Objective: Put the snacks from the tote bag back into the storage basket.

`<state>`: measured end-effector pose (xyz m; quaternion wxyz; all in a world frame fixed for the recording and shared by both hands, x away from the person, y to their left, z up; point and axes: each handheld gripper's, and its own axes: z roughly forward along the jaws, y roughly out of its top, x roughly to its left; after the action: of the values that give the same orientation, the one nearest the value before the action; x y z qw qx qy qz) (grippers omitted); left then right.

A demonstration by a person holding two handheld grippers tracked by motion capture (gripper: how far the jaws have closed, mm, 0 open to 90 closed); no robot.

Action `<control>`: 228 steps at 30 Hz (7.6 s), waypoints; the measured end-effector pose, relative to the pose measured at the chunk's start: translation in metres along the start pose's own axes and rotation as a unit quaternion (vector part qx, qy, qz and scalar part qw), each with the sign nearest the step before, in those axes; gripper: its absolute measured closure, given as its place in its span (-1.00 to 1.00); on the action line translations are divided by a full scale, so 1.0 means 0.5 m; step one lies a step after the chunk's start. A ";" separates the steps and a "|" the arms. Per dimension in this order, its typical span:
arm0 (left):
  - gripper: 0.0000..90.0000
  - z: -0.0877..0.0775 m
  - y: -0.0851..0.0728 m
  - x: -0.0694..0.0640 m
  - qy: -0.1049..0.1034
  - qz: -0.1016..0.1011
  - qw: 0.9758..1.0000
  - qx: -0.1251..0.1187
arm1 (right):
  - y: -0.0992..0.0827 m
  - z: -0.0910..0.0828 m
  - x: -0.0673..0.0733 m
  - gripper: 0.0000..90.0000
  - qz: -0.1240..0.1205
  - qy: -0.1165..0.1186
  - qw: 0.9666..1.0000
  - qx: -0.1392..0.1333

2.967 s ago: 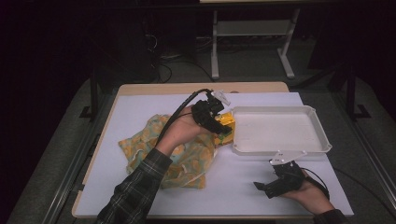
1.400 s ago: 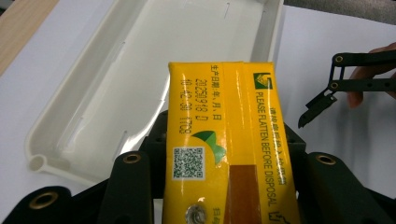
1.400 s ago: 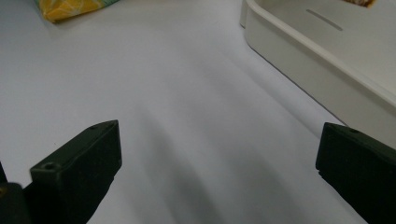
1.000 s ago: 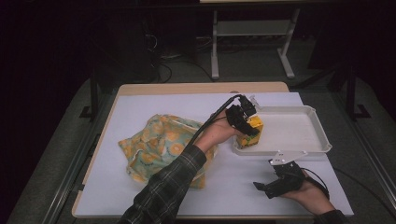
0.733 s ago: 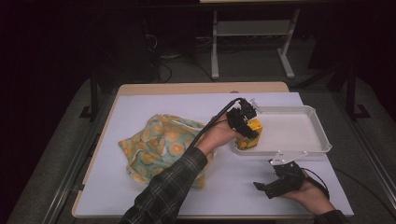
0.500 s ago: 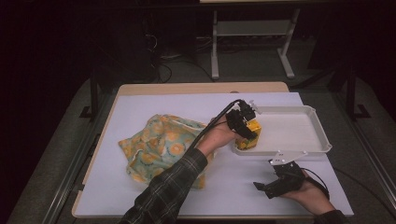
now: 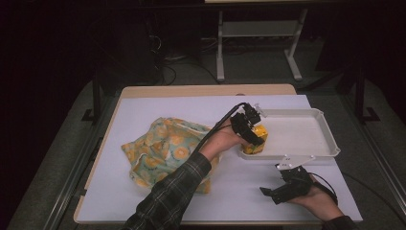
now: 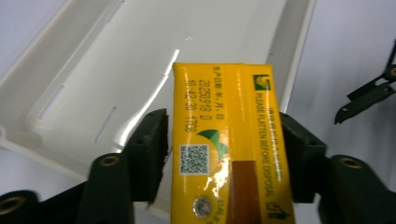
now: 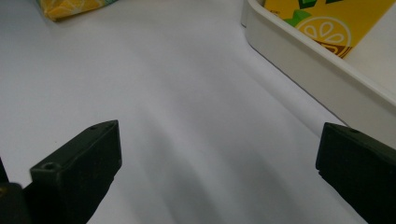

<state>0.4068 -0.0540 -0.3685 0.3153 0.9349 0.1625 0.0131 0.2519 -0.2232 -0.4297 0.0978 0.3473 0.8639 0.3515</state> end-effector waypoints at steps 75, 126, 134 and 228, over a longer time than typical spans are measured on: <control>-0.49 -0.324 -0.377 -0.020 0.079 -0.054 0.993 -0.072 | 0.000 0.000 0.003 -0.87 -0.001 -0.009 1.000 0.016; -0.59 -0.411 -0.694 -0.040 0.177 -0.155 0.966 -0.105 | 0.022 -0.033 -0.019 0.06 0.017 -0.015 1.000 0.000; -0.58 -0.408 -0.691 -0.040 0.177 -0.149 0.967 -0.104 | 0.042 -0.043 -0.047 0.62 0.011 -0.026 1.000 -0.008; -0.56 -0.412 -0.693 -0.036 0.178 -0.145 0.968 -0.100 | 0.120 0.014 -0.149 1.00 0.005 -0.020 1.000 -0.009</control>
<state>0.2613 0.3203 -0.4082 0.3716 0.8480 0.3472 0.1493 0.3417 -0.2386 -0.4001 0.1169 0.3576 0.8567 0.3530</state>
